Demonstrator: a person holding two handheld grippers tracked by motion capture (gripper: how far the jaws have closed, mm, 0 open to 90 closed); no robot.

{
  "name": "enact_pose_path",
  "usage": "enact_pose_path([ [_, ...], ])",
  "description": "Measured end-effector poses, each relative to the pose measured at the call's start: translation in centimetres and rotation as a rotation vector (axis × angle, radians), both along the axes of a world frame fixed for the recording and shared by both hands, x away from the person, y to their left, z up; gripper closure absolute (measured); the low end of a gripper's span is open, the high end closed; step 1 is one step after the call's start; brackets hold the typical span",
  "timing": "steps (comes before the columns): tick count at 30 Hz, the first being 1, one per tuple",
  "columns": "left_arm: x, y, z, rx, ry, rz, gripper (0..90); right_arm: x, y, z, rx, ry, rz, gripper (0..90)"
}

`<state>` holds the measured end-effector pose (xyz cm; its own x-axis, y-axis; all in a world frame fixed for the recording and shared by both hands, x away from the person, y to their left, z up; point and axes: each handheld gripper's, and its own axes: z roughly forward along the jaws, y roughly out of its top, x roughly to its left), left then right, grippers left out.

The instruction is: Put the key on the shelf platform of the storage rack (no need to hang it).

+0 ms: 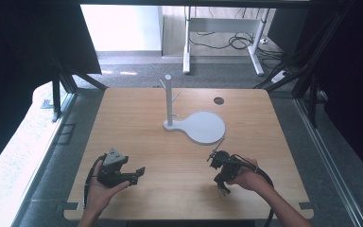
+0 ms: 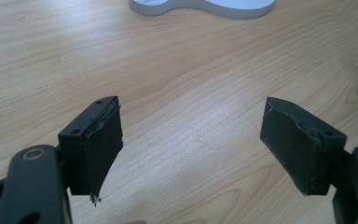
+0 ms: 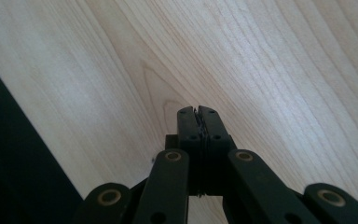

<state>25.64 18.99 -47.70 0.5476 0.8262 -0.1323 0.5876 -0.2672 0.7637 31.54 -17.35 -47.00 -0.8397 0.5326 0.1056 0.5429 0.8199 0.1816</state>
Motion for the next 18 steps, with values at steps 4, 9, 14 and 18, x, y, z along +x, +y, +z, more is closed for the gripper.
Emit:
enact_pose_path([
  [4, 0.0, 0.1, 0.0, 0.003, 0.000, 0.001, 21.0, -0.1, -0.2, 0.9, 0.002, -0.011, -0.005, 89.2],
  [9, 0.1, 0.1, -0.1, 0.003, 0.001, 0.004, 21.0, -0.4, -0.7, 2.1, 0.012, -0.036, -0.010, 89.2],
  [14, 0.0, 0.0, -0.1, 0.003, 0.001, 0.003, 21.0, -0.4, -1.0, 2.6, 0.015, -0.045, -0.011, 89.2],
  [18, 0.1, 0.0, -0.1, 0.005, 0.003, 0.005, 21.0, -0.4, -1.1, 3.0, 0.016, -0.049, -0.017, 89.2],
])
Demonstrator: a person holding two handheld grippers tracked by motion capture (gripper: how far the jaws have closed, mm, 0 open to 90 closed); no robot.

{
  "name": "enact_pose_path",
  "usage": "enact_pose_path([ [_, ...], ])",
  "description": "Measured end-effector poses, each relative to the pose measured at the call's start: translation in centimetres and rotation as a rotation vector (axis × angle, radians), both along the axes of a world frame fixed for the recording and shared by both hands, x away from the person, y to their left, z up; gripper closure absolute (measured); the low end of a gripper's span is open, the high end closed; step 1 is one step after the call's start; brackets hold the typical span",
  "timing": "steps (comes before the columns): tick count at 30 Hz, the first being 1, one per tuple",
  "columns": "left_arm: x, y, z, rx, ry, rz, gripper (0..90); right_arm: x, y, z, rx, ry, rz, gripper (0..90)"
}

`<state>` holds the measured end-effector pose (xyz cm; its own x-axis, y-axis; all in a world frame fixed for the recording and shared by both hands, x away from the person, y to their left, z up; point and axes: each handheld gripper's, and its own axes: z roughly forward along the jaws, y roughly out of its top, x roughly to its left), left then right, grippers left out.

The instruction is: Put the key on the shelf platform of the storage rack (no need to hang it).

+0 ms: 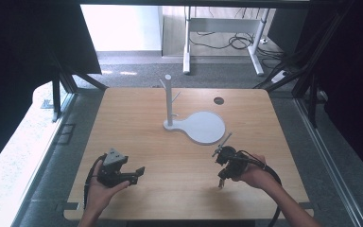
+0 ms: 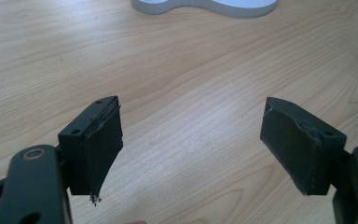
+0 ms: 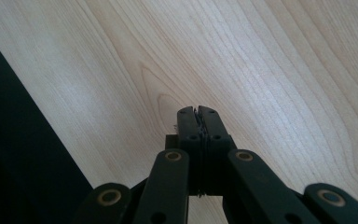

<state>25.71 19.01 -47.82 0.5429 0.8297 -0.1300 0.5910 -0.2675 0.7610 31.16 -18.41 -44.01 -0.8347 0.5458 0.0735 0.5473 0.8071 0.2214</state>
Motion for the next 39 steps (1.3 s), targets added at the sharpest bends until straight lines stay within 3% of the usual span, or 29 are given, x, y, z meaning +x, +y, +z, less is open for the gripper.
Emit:
enact_pose_path([
  [14, 0.0, -0.1, 0.0, 0.001, 0.009, -0.006, 20.9, 0.5, -0.3, 1.4, 0.025, -0.033, -0.019, 89.2],
  [39, 0.0, -0.4, -0.3, 0.020, 0.013, -0.013, 21.0, 1.0, -0.1, 2.4, 0.036, -0.069, -0.017, 89.1],
])
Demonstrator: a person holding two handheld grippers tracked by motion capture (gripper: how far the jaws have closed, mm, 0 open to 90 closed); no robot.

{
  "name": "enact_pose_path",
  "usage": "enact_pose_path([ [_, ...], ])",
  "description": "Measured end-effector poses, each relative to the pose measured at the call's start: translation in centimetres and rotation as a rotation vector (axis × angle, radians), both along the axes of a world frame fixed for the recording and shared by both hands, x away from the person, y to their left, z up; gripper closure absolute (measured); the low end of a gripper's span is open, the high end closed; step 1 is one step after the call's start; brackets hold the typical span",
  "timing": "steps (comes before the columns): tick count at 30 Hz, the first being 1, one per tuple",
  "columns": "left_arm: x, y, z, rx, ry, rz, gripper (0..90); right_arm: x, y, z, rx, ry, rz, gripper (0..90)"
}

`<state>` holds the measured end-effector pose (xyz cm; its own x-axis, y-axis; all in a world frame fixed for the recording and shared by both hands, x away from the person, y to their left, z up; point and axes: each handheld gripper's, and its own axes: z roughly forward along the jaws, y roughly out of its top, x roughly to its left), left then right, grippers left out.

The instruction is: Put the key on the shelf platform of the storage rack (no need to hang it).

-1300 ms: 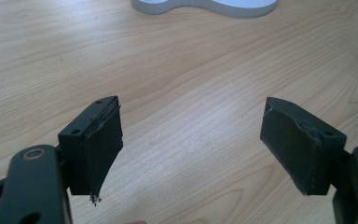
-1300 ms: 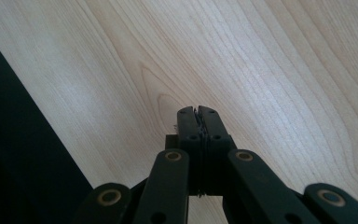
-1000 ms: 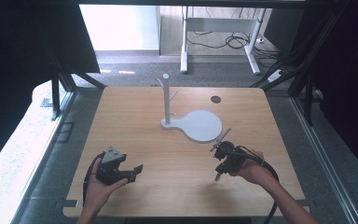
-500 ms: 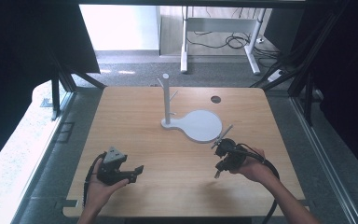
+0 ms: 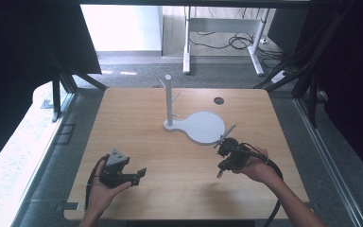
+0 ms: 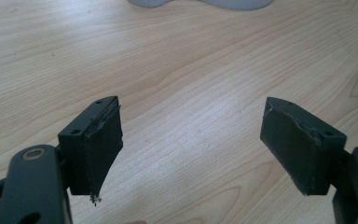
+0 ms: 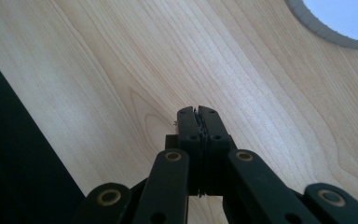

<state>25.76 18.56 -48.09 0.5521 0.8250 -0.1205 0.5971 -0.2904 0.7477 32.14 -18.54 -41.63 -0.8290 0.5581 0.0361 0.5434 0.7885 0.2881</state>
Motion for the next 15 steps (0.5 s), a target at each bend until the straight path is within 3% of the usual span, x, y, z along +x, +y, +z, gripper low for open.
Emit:
enact_pose_path([
  [15, 0.08, -0.44, -0.32, 0.012, 0.016, -0.013, 20.9, 0.35, 1.00, -0.21, 0.011, -0.006, 0.019, 89.1],
])
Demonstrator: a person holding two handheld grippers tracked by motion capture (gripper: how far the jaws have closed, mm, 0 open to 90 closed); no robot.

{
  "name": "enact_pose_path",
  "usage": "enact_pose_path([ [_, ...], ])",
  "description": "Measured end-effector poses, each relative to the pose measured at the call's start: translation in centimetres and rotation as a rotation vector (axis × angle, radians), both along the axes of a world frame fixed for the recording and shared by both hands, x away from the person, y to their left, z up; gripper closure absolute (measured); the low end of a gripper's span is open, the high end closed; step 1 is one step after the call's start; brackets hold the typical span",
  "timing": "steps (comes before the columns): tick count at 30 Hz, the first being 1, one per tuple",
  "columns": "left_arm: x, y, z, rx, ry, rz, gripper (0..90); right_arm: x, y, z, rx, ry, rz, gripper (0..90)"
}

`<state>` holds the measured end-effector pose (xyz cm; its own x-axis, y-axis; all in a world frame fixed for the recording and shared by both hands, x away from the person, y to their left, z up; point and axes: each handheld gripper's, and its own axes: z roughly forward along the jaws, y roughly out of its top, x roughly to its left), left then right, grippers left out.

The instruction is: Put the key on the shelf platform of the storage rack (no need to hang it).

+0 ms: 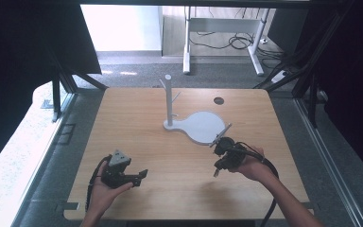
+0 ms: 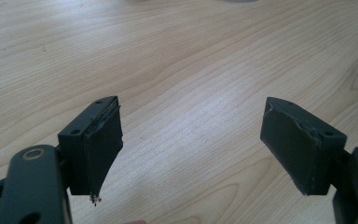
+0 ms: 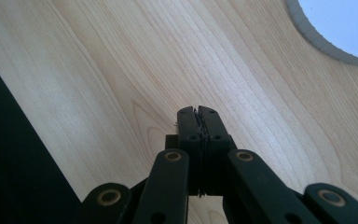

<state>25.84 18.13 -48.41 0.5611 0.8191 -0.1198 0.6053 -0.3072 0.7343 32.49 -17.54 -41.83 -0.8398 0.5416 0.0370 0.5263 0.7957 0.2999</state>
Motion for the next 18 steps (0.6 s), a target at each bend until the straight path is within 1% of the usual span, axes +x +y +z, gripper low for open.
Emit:
enact_pose_path([
  [2, 0.0, 0.0, 0.0, 0.002, 0.001, 0.001, 20.9, 0.0, 0.2, 0.0, -0.004, -0.006, 0.007, 89.0],
  [3, 0.0, 0.0, 0.0, 0.002, 0.002, 0.002, 20.9, 0.0, 0.4, 0.0, -0.006, -0.018, 0.019, 89.0],
  [8, 0.0, -0.2, -0.2, 0.013, 0.011, -0.006, 20.8, 0.0, 0.7, 0.0, -0.005, -0.010, 0.021, 89.0],
  [10, 0.0, -0.4, -0.2, 0.018, 0.012, -0.007, 20.7, 0.0, 0.9, -0.3, -0.002, -0.007, 0.032, 89.0],
  [11, 0.0, -0.4, -0.2, 0.021, 0.012, -0.008, 20.7, -0.2, 1.2, -0.5, -0.011, -0.024, 0.043, 89.0],
  [12, 0.0, -0.3, -0.2, 0.021, 0.011, -0.007, 20.7, -0.3, 1.2, -0.6, -0.009, -0.026, 0.052, 89.0],
  [15, 0.1, -0.2, -0.2, 0.019, 0.008, -0.001, 20.7, -0.3, 1.3, -0.7, -0.008, -0.016, 0.061, 89.0],
  [18, 0.0, -0.2, -0.1, 0.017, 0.007, 0.003, 20.7, -0.2, 1.3, -0.9, -0.007, -0.011, 0.051, 89.0],
])
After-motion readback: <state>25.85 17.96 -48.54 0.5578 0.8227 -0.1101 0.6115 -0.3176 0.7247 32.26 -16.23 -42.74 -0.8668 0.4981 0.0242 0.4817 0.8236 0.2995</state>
